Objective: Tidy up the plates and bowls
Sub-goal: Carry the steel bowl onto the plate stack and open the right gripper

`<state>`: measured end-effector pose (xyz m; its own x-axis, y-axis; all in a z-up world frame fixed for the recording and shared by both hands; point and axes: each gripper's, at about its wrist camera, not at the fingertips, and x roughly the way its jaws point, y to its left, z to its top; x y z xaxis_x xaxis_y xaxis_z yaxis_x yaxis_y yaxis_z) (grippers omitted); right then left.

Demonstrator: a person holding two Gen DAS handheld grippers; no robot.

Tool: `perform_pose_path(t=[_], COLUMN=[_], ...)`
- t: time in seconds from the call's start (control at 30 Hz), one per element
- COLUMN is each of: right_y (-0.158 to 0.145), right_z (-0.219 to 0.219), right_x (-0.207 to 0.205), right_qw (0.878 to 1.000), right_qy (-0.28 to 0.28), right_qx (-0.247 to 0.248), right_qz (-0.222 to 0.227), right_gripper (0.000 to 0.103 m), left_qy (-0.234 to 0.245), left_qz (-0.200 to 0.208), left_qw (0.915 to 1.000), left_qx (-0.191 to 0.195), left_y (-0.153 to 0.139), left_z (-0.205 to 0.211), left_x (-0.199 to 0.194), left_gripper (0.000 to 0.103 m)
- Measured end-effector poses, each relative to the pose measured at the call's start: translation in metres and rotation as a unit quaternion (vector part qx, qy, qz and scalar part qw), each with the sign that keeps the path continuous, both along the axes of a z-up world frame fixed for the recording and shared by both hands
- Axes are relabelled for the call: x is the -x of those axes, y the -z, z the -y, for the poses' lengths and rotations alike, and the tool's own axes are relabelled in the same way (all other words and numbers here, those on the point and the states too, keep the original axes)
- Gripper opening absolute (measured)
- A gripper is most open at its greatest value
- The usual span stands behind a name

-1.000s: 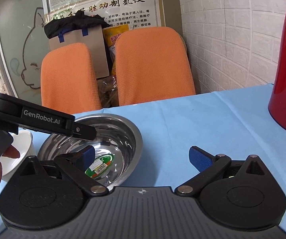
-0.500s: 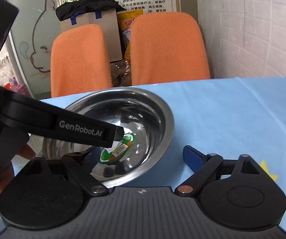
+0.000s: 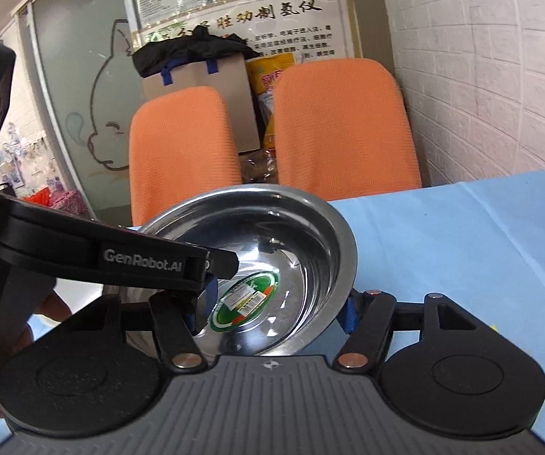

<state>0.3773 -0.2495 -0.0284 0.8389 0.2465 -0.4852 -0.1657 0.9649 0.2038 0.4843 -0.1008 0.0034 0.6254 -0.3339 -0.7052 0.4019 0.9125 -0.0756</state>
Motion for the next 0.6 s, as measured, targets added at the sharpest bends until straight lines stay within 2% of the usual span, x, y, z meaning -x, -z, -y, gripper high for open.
perform_pose_path(t=[0.2,0.4,0.6], right_y=[-0.01,-0.003,0.004], right_z=[-0.017,-0.032,-0.054], right_x=[0.049,0.117,0.173], right_qw=[0.999,0.999,0.997], right_qy=[-0.029,-0.043,-0.055], right_qx=[0.014,0.022,0.04], right_qz=[-0.005,-0.023,-0.026], right_gripper=[0.103,0.103,0.103], left_qy=[-0.009,-0.006,-0.007], left_qz=[-0.011,-0.033,-0.036], left_qw=[0.9999,0.9994,0.9993], left_qx=[-0.002,0.005,0.009], left_y=[-0.005,0.007,0.016], left_z=[-0.016,-0.028,-0.038], left_x=[0.059,0.133,0.199], left_gripper=[0.042,0.042,0.043])
